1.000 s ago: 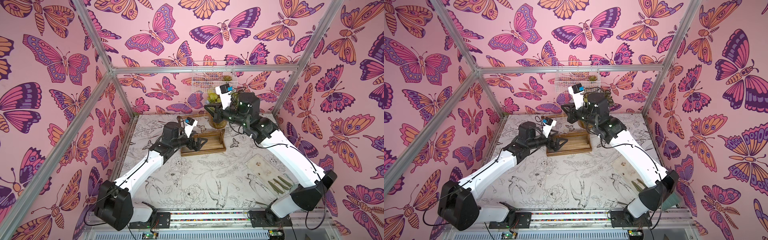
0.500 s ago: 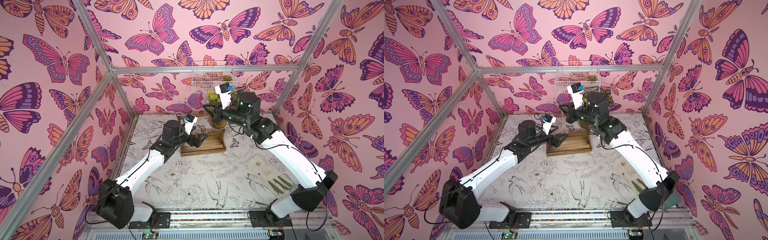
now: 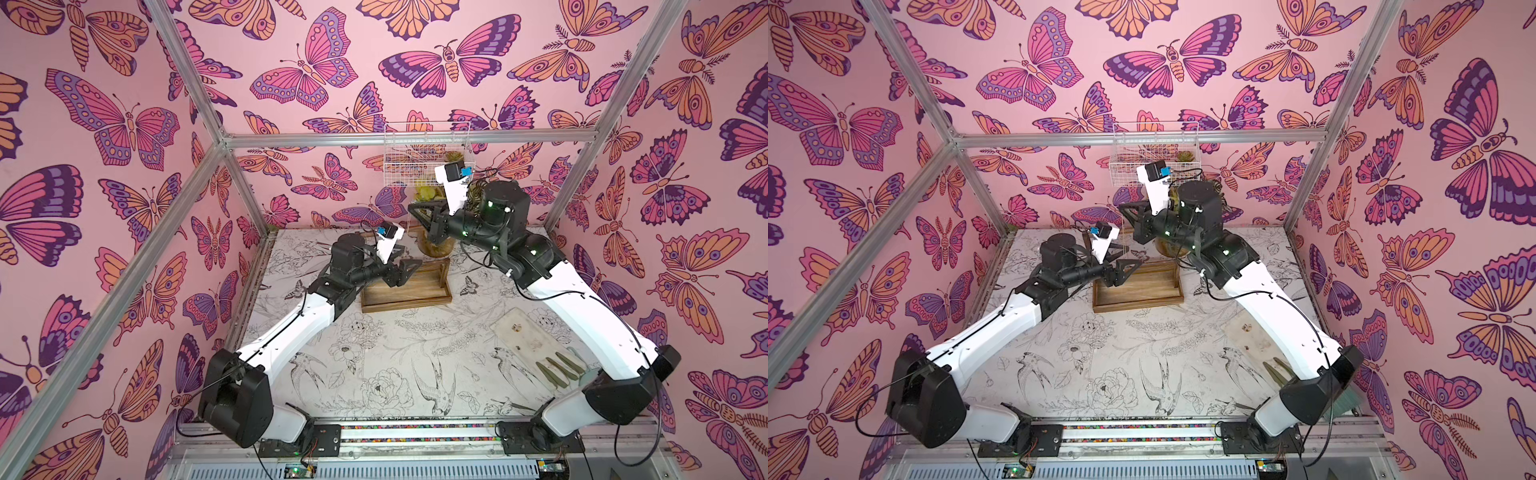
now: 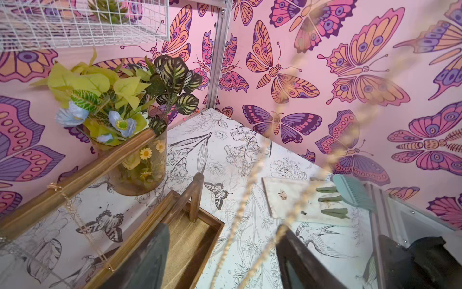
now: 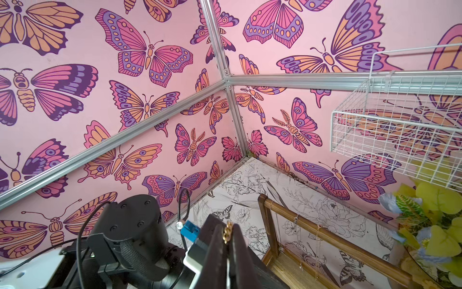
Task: Take the necklace off the jewelry display stand
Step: Place the necklace at the center of the board.
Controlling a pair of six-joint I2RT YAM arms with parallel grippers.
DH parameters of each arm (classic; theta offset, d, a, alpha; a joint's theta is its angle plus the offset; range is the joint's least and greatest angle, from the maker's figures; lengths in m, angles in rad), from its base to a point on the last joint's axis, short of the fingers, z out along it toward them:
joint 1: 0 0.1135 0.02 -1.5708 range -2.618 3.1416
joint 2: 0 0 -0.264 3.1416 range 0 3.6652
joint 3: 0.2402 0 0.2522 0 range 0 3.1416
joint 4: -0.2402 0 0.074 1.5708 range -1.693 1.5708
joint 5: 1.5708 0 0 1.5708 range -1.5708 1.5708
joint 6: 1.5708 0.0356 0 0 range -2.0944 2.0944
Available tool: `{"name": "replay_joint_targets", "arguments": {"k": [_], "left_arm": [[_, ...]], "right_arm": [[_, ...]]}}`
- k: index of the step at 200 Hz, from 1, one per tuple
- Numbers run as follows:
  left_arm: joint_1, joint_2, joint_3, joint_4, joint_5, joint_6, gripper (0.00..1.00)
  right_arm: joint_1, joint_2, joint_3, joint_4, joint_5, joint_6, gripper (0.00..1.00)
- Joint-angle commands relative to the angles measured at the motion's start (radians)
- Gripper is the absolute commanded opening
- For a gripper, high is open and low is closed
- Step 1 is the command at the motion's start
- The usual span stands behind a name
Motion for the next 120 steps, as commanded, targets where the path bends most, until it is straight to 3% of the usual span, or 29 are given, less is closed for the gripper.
{"name": "replay_joint_targets", "arguments": {"k": [1,60,120], "left_arm": [[-0.008,-0.019,0.001,0.029,0.015,0.007,0.59],[-0.022,-0.029,-0.004,0.029,0.022,0.008,0.39],[-0.024,-0.022,0.003,0.028,0.022,0.012,0.33]], "right_arm": [[0.008,-0.027,0.027,-0.005,-0.006,0.004,0.00],[0.007,-0.040,0.022,0.001,0.011,0.004,0.00],[0.007,-0.043,0.027,0.008,0.018,0.005,0.00]]}}
